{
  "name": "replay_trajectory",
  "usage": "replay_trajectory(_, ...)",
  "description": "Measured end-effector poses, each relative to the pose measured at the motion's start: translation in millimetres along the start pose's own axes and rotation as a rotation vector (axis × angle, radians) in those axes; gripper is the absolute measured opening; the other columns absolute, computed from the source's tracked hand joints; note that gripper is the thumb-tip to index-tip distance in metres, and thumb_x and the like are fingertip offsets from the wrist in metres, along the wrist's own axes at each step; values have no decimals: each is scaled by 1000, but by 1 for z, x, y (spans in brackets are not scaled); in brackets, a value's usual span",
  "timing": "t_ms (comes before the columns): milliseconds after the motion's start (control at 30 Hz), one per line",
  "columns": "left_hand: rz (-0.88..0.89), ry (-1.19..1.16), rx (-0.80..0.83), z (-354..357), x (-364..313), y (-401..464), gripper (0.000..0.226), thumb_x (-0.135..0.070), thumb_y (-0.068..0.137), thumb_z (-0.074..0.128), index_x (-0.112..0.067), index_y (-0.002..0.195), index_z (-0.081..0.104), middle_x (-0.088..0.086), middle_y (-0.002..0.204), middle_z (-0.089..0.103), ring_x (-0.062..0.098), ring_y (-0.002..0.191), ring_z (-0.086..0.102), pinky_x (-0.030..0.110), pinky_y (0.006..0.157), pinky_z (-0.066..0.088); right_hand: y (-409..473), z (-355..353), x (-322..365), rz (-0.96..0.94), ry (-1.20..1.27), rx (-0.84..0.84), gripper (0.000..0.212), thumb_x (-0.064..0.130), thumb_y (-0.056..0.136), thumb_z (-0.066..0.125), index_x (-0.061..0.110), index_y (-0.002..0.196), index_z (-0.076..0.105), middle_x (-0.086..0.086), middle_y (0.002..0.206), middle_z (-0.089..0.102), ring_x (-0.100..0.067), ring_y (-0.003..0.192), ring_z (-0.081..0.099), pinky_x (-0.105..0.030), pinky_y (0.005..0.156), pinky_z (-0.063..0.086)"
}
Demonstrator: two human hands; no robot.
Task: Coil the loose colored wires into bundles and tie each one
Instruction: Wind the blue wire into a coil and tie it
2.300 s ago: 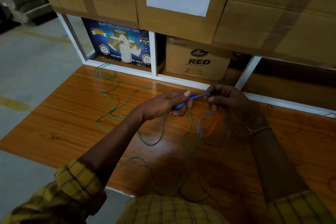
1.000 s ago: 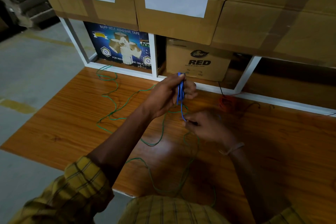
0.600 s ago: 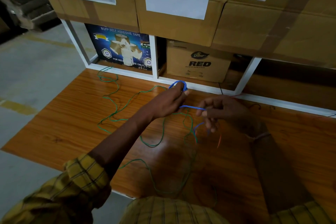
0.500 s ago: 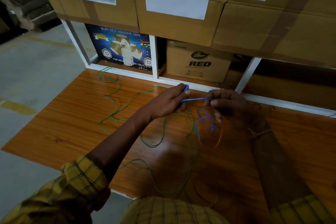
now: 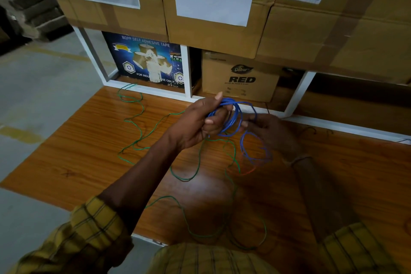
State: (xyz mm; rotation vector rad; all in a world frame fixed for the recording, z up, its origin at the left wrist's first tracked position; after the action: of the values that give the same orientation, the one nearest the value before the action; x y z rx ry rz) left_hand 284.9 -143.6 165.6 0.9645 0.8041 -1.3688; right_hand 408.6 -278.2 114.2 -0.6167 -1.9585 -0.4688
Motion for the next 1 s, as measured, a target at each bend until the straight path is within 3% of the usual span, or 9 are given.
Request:
replay_trajectory(133, 15, -155, 32, 3, -2, 3, 42, -29, 115, 26, -2, 109, 58, -9, 59, 38, 5, 46, 17, 26, 47, 16, 2, 22, -22, 127, -299, 30, 31, 34, 106, 52, 13, 103, 74, -4, 100, 78, -19, 99, 71, -39, 93, 52)
replay_trajectory(300, 84, -327, 18, 9, 0, 10, 34, -19, 114, 28, 1, 118, 56, -6, 65, 46, 8, 53, 30, 24, 55, 30, 0, 52, -11, 44, -425, 124, 14, 5, 92, 64, 10, 80, 69, 4, 78, 63, -10, 74, 59, -22, 68, 42)
replay_trajectory(467, 158, -296, -139, -6, -14, 19, 24, -12, 110, 36, -1, 124, 52, -4, 77, 53, 9, 64, 49, 25, 66, 41, -8, 74, -7, -72, -650, 158, 8, 13, 88, 70, 11, 95, 73, -8, 108, 69, -28, 109, 62, -34, 97, 39)
replay_trajectory(567, 138, -15, -217, -15, -9, 20, 18, -7, 111, 40, 0, 125, 50, -1, 76, 54, 13, 73, 56, 27, 75, 47, -15, 79, 9, -161, -739, 167, 25, 5, 79, 67, 13, 103, 70, -4, 115, 64, -26, 114, 56, -32, 101, 32)
replay_trajectory(667, 80, 585, -234, -20, 4, 15, 22, -9, 113, 43, 10, 119, 52, -2, 81, 66, 18, 95, 71, 25, 97, 51, -24, 68, 37, -216, -581, 168, 30, -10, 70, 62, 10, 91, 71, -3, 97, 65, -14, 87, 60, -30, 75, 42)
replay_trajectory(733, 45, 869, -198, -22, 13, 11, 26, -12, 113, 43, 5, 131, 49, 3, 91, 67, 22, 105, 70, 33, 98, 54, -28, 55, 52, -179, -464, 179, 26, -14, 77, 62, 8, 85, 71, 6, 86, 62, 2, 73, 57, -19, 66, 42)
replay_trajectory(800, 30, 1085, -168, -25, 18, 8, 29, -19, 112, 43, 0, 134, 48, 11, 109, 65, 23, 106, 66, 41, 98, 52, -28, 39, 59, -91, -331, 187, 21, -12, 85, 61, 7, 88, 70, 11, 72, 64, 4, 66, 62, -13, 65, 46)
replay_trajectory(900, -32, 1165, -143, -29, 23, 4, 17, -19, 112, 44, -6, 121, 50, 12, 104, 62, 23, 92, 63, 41, 84, 49, -30, 20, 60, 36, -112, 258, 16, -7, 90, 59, 8, 91, 66, 1, 70, 71, -11, 64, 69, -28, 65, 54)
replay_trajectory(1000, -48, 1093, -149, -27, 17, 2, 21, -17, 111, 46, -3, 125, 53, 16, 107, 64, 26, 92, 63, 39, 83, 50, -30, 9, 58, 80, -14, 309, 12, -6, 89, 61, 5, 93, 64, -17, 70, 67, -19, 59, 65, -28, 59, 52)
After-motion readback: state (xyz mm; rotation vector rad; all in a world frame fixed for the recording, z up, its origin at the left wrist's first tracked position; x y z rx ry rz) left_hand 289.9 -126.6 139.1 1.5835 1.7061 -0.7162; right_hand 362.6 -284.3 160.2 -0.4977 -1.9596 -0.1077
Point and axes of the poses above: each hand's wrist, its own y-axis towards the middle knuckle, its own z-axis out of the palm, x = y × z, the point moved 6 cm from there along y, towards the middle knuckle
